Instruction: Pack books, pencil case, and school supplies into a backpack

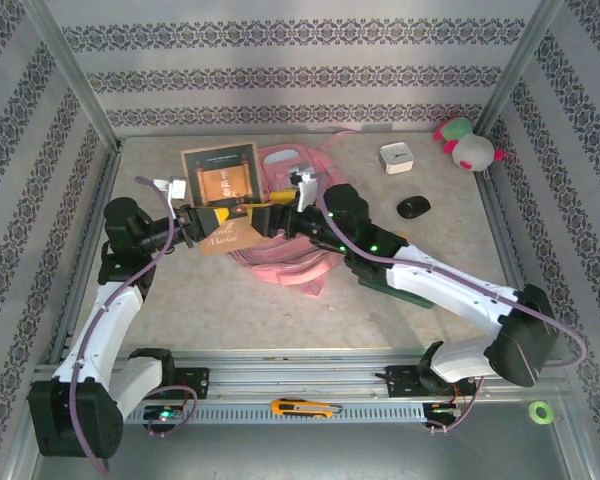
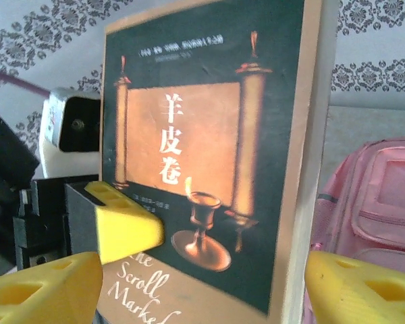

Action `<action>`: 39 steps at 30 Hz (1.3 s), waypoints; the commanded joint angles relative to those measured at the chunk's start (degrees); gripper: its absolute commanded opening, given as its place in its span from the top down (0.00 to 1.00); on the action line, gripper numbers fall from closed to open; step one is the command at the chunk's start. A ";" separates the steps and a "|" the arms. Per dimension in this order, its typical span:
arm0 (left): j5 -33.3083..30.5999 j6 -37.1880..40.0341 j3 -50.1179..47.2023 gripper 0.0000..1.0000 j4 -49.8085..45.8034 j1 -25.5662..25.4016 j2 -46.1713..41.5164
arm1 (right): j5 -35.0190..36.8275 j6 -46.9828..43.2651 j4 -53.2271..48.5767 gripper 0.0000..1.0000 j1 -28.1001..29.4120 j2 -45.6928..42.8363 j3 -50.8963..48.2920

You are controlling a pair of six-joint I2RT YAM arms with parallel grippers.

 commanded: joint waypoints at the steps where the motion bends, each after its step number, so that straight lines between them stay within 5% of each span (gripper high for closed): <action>1: 6.24 -6.32 0.82 1.00 22.90 -4.05 1.57 | -2.77 -3.60 -1.18 0.22 -2.36 -3.73 -4.68; 5: 8.48 -12.14 0.98 0.99 34.66 -6.90 5.26 | -6.39 -2.84 -0.55 0.22 -5.03 -6.52 -8.13; 10: 8.94 -18.82 0.04 0.99 47.97 -8.22 9.33 | -25.40 -2.00 5.41 0.25 -6.37 -6.69 -9.61; 15: 8.75 -25.82 0.92 0.97 58.65 -9.18 13.67 | -30.15 -2.46 6.59 0.33 -6.80 -7.47 -10.36; 18: 8.88 -28.61 1.78 0.95 62.24 -9.60 15.90 | -32.92 -2.20 7.99 0.54 -7.51 -7.51 -10.50; 21: 9.02 -26.13 1.34 0.73 61.23 -9.65 16.42 | -33.03 -4.57 6.95 0.97 -8.99 -8.90 -11.52; 23: 9.28 -20.00 0.78 0.54 55.37 -9.65 15.25 | -28.47 -9.01 1.89 1.00 -10.27 -12.00 -13.98; 25: 8.88 -7.76 0.54 0.50 41.46 -9.57 11.63 | -22.14 -14.76 -3.07 1.00 -10.98 -16.61 -17.30; 28: -0.44 22.73 4.42 0.43 -1.50 -9.96 3.59 | -14.24 -23.12 -13.82 1.00 -11.61 -23.17 -18.89; 30: -6.72 38.14 8.10 0.37 -18.99 -10.46 -0.23 | -10.43 -28.73 -20.91 1.00 -12.02 -25.44 -18.41; 39: -14.65 70.03 17.53 0.26 -50.59 -13.04 -2.49 | -2.42 -49.83 -40.27 1.00 -9.94 -22.68 -12.05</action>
